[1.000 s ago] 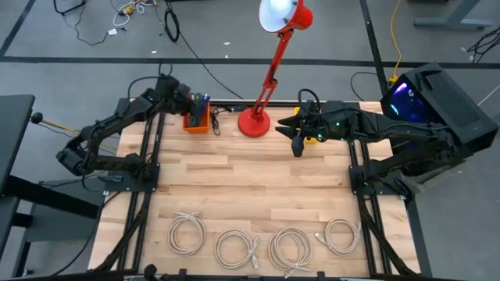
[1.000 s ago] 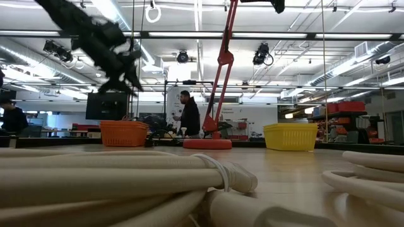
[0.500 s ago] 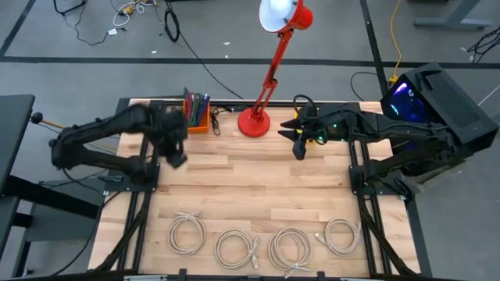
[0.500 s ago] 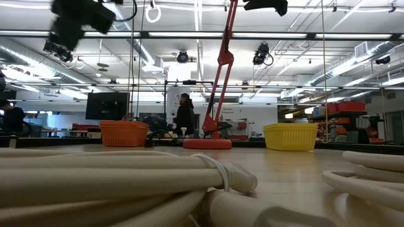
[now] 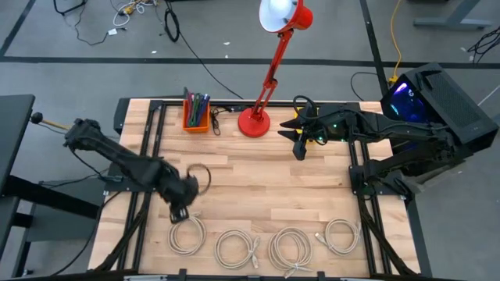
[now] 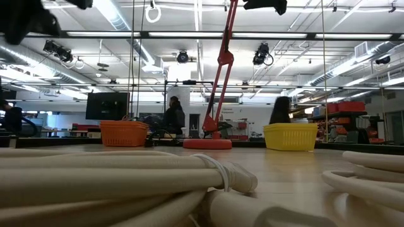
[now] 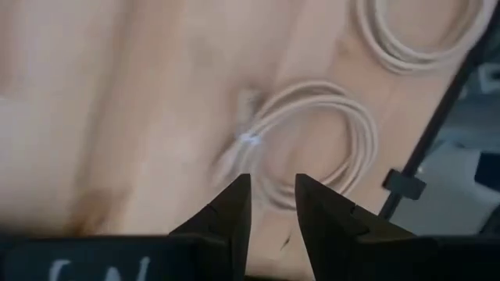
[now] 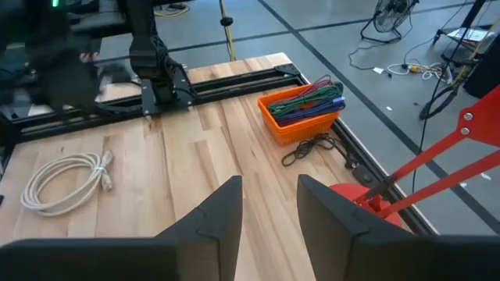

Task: Pick & Place USB Port
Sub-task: Put the white HDMI cable into the yellow bin

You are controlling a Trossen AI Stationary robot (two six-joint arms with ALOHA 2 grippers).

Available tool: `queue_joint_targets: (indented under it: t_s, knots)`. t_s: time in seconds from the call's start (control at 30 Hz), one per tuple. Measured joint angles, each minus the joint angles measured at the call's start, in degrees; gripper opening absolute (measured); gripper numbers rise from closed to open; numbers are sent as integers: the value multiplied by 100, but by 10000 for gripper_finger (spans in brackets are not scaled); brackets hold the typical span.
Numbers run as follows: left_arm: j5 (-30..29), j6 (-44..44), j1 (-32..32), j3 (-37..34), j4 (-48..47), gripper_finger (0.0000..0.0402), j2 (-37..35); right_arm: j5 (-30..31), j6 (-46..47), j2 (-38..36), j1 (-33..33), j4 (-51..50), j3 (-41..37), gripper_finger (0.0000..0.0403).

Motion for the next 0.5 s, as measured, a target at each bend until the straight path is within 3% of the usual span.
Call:
queue_joint_targets:
  t_s: [0.27,0.5]
  knots:
    - [284,117,-566,-828,1785,128,739,-233,161,0,-1,-4,0,123]
    - [-179,1654,-588,-1037,2488,153,1024,-314,274,0,-1,-18,0,123]
